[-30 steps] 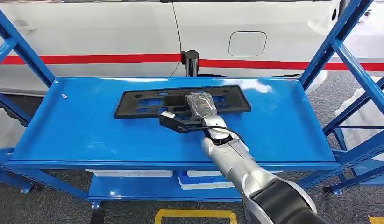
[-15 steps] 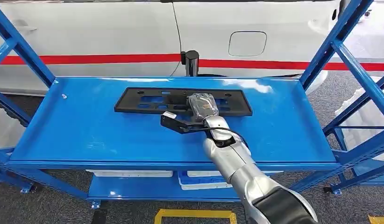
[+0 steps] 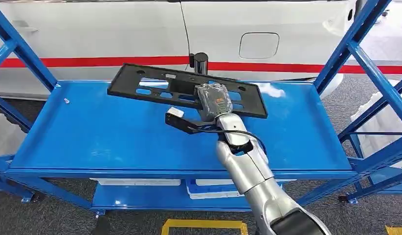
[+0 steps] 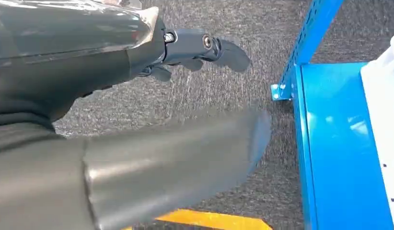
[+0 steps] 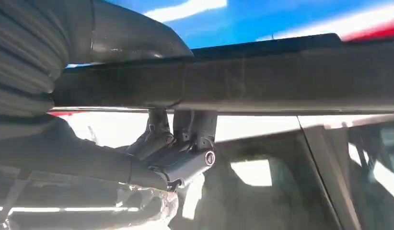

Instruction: Take the parts from the cabinet and place them on the table.

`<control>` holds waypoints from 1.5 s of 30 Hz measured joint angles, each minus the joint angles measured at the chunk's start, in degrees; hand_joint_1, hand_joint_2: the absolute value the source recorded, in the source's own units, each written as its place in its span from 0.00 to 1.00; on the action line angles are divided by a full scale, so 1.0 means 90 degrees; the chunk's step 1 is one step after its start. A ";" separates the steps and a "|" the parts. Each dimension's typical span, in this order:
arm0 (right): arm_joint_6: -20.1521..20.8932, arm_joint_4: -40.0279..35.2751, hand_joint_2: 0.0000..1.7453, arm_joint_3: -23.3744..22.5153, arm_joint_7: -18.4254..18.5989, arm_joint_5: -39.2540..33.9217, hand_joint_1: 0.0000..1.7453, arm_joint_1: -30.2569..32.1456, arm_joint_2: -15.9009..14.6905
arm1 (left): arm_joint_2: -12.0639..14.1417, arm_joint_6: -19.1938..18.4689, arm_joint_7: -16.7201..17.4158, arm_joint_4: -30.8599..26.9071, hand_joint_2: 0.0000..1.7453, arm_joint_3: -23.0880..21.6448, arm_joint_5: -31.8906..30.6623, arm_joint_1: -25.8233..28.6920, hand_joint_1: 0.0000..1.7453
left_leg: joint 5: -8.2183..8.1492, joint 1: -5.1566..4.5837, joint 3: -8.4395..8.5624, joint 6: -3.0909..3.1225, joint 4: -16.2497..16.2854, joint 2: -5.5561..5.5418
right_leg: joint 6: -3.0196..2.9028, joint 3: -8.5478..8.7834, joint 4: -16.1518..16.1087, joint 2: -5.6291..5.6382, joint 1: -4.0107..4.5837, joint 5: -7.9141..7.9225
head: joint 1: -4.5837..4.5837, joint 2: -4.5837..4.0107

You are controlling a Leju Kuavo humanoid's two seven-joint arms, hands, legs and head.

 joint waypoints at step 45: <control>-0.0258 -0.2037 1.00 0.0595 0.0053 0.0228 1.00 0.0274 -0.1069 | 0.0083 -0.0957 0.0478 0.0019 1.00 0.0656 0.0714 0.0332 0.00 | 0.0002 0.0083 -0.0296 -0.0064 0.0259 0.0005 | -0.0018 -0.0019 0.0229 -0.0005 -0.0119 -0.0108 | -0.0007 0.0000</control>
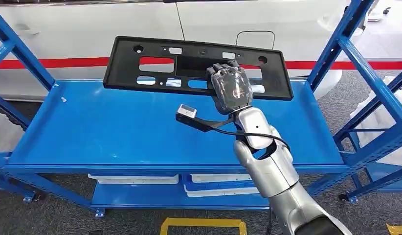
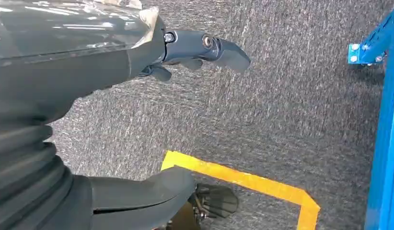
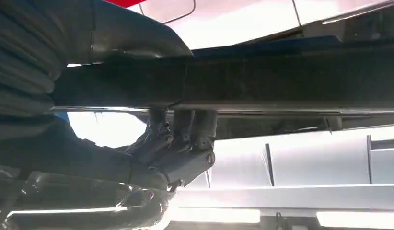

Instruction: Take the parts from the cabinet and place them on the table.

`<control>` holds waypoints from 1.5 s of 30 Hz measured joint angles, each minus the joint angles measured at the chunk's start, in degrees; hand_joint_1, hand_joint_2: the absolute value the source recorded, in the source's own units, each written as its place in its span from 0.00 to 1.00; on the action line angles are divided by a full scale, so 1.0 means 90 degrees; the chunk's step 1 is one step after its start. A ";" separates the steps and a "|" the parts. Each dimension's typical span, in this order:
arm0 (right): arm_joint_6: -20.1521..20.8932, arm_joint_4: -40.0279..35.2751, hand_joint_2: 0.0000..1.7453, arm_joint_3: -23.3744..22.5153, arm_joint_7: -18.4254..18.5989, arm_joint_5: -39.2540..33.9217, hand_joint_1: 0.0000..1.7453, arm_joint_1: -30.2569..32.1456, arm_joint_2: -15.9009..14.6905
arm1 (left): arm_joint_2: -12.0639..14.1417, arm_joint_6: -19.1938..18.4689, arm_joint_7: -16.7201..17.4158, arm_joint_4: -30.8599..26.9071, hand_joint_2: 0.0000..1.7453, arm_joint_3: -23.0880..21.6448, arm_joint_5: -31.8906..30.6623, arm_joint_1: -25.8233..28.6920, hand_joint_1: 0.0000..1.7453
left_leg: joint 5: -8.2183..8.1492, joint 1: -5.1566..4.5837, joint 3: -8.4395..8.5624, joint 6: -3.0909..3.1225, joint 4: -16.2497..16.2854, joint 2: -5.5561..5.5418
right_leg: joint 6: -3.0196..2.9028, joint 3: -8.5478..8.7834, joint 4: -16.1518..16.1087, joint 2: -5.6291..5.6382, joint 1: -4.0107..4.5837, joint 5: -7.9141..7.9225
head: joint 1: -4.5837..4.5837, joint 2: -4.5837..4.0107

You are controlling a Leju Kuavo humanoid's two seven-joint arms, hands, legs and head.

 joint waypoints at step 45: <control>-0.0155 -0.0151 1.00 -0.0296 -0.0758 -0.1902 1.00 -0.1021 -0.0260 | 0.0146 0.0413 -0.0124 0.0015 1.00 0.0301 0.0323 0.0145 0.00 | -0.0548 -0.0067 0.0934 0.0209 -0.0279 0.0042 | 0.0117 -0.0554 -0.0105 -0.0088 0.0140 0.0687 | 0.0048 0.0000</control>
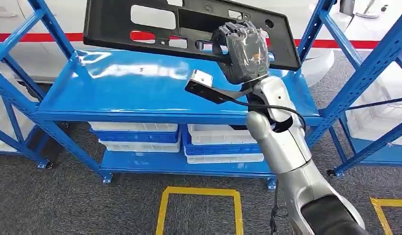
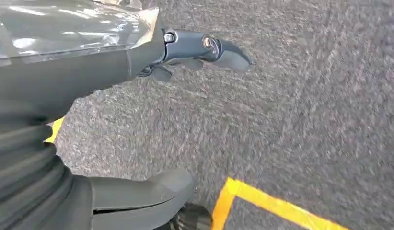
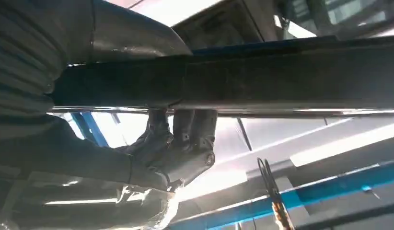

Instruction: Take the parts from the cabinet and place them on the table.

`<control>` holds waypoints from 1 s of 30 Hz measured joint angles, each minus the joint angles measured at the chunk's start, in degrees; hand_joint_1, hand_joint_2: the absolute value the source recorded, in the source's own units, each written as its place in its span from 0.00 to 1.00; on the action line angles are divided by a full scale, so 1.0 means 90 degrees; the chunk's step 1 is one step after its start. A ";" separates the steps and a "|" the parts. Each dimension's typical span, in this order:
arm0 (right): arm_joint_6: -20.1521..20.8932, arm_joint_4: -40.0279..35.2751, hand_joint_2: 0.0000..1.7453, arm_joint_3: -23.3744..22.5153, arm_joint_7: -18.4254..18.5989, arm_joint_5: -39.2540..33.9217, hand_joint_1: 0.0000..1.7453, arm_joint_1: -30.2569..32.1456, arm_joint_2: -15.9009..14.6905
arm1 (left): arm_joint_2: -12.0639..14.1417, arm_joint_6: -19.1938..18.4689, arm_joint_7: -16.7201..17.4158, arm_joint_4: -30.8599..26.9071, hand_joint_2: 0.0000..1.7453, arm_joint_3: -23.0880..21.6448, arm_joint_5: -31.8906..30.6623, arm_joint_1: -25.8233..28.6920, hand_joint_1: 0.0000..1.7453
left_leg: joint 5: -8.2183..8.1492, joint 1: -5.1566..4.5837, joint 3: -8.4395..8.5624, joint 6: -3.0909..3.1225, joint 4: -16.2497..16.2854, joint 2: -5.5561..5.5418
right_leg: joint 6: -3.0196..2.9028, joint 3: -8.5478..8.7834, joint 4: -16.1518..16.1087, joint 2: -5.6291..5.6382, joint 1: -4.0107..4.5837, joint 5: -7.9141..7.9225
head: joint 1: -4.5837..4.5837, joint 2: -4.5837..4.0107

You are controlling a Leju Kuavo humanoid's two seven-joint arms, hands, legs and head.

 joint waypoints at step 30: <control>-0.0493 0.0870 1.00 0.0146 -0.0240 -0.0711 1.00 -0.0228 0.0022 | 0.0063 0.0005 -0.0097 0.0002 1.00 0.0182 0.0184 0.0058 0.00 | -0.0090 -0.0028 -0.0001 -0.0064 0.0121 -0.0010 | 0.0026 0.0009 -0.0020 -0.0012 -0.0052 0.0027 | 0.0003 0.0000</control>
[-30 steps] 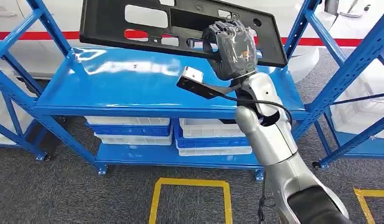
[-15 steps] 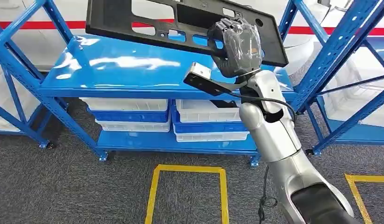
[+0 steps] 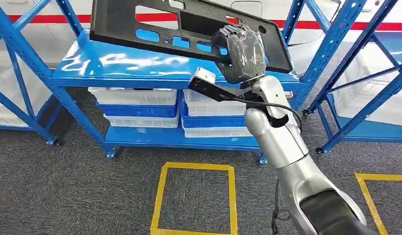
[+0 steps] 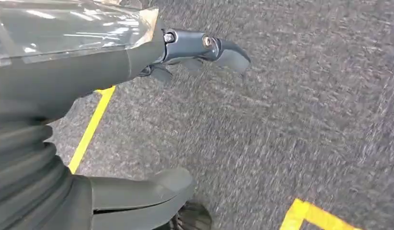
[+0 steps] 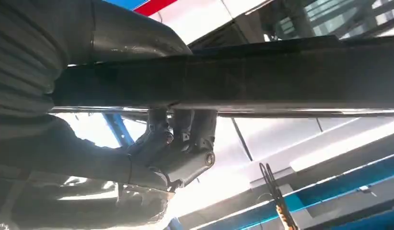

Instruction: Take the parts from the cabinet and place them on the table.

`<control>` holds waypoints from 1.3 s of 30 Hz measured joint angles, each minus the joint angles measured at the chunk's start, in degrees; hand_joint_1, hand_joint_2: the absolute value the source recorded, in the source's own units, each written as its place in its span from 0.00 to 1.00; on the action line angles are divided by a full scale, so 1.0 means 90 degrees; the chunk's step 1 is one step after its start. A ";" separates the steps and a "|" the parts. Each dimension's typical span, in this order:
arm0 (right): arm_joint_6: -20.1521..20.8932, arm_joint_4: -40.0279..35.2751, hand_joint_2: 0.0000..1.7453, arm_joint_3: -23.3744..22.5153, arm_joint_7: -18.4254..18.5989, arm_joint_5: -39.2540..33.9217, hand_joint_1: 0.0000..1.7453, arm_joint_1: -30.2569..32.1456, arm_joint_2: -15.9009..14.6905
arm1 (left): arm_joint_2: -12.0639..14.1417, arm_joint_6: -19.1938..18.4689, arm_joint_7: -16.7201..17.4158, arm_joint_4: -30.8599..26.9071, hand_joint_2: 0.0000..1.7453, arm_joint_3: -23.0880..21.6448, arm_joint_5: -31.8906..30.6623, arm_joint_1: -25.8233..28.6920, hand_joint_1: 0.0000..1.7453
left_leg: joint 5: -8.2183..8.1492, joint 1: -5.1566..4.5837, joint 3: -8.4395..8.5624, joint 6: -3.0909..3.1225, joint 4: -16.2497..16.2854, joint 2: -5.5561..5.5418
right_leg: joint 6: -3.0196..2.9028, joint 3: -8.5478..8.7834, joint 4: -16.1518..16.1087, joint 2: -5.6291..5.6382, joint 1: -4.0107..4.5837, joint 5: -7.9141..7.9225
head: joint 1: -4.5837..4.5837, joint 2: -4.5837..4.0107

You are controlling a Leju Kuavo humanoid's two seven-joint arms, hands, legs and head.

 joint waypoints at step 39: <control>0.0036 0.0728 1.00 -0.0034 -0.0114 0.0085 1.00 -0.0021 0.0478 | -0.0032 0.0131 -0.0015 0.0007 1.00 0.0070 -0.0041 -0.0020 0.00 | 0.0784 0.0016 -0.0983 0.0168 0.0063 0.0037 | 0.0112 -0.0115 0.1848 0.0028 0.0052 -0.1174 | 0.0024 0.0000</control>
